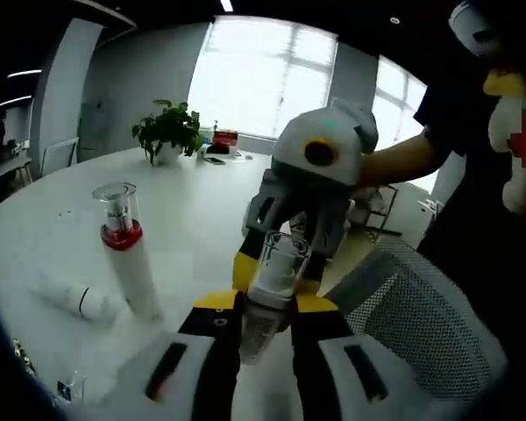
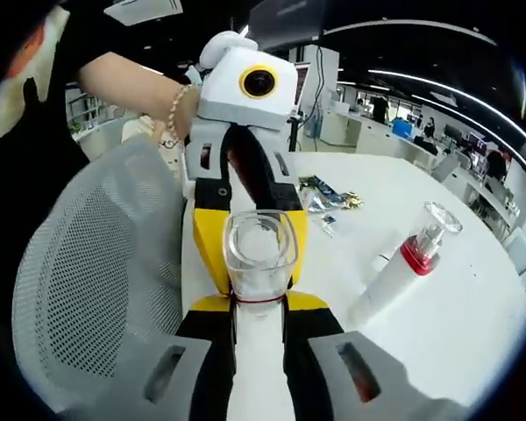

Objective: Arrange the skincare products in the storage area until every visible bottle or jar stands upright without overlapping.

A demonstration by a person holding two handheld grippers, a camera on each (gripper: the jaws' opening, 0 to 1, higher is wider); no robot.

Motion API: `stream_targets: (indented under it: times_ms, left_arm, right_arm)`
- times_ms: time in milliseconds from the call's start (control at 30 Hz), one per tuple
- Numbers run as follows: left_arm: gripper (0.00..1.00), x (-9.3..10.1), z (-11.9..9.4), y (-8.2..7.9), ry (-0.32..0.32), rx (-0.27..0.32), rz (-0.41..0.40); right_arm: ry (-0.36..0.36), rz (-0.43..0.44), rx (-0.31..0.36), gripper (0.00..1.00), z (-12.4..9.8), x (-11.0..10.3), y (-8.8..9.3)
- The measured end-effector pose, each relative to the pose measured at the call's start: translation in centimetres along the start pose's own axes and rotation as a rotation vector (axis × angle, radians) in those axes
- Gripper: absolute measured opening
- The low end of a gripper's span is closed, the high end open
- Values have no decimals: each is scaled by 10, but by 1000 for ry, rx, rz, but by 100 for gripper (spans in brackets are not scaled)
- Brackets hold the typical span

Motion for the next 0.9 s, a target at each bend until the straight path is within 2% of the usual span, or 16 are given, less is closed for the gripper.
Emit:
stream_targets:
  times_ms: [33, 267, 400, 567, 733, 900]
  left_arm:
    - [15, -1, 2, 3, 4, 17, -11]
    - [15, -7, 11, 21, 9, 23, -27]
    - [15, -12, 13, 30, 0, 21, -47]
    - [16, -14, 15, 34, -10, 9, -45]
    - [16, -18, 15, 32, -16, 12, -37]
    - [15, -24, 16, 31, -23, -4, -21]
  right_arm:
    - [-2, 0, -23, 19, 1, 1, 3]
    - [-27, -10, -149, 19, 15, 4, 21]
    - [-33, -5, -188, 19, 21, 6, 27]
    - [-38, -1, -209, 19, 23, 5, 31]
    - [-37, 19, -192, 19, 22, 9, 32]
    - [-35, 3, -195, 19, 22, 14, 31]
Point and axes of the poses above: the point that each gripper's makers call its tool centre point, and the gripper's own axes: z roughly forward along the fingers, x roughly to its right, y roughly out of its underside, the point moved 4 cm from there along -z, roughly backward along the fingers, and after that the axes turned 4 degrees about -y, right-handed, at the moved point
